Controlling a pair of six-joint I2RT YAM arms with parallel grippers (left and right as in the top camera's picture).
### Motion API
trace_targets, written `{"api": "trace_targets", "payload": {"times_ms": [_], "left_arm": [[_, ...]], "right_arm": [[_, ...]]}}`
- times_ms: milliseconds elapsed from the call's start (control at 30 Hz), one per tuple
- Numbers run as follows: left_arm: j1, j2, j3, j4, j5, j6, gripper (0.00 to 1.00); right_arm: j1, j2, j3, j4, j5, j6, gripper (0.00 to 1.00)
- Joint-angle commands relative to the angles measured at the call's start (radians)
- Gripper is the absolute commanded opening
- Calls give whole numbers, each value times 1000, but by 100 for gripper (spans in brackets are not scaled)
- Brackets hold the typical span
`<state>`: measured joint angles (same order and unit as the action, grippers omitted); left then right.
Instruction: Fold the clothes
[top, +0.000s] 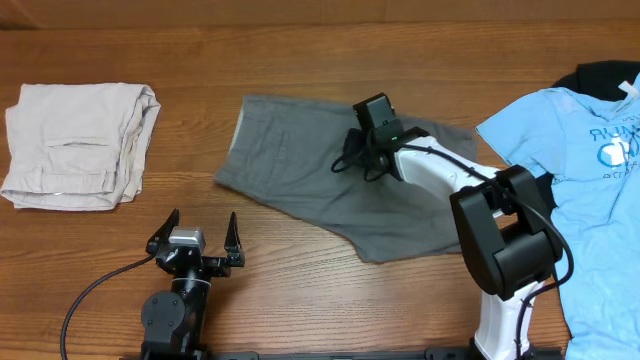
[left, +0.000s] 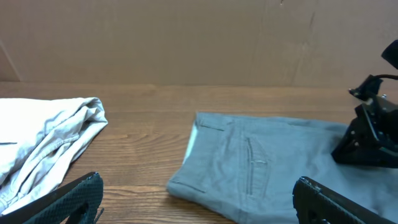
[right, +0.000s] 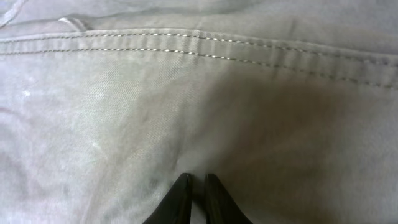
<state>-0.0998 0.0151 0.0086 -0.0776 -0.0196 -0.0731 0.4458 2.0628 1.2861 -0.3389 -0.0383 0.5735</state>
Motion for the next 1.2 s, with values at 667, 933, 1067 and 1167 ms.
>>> {"api": "trace_targets", "payload": {"times_ms": [667,933,1067,1167], "left_arm": [[-6,-10,-4,3,-6,-10,100],[-6,-10,-4,3,-6,-10,100],[-6,-10,-4,3,-6,-10,100],[-6,-10,-4,3,-6,-10,100]], "right_arm": [[30,-3,76,-111,-70,-160,50],[-32,-259,226,-588,-74,-163,64],[-43,-329,226,-802,-21,-162,33],[-43,-327,198,-889,-18,-150,4]]}}
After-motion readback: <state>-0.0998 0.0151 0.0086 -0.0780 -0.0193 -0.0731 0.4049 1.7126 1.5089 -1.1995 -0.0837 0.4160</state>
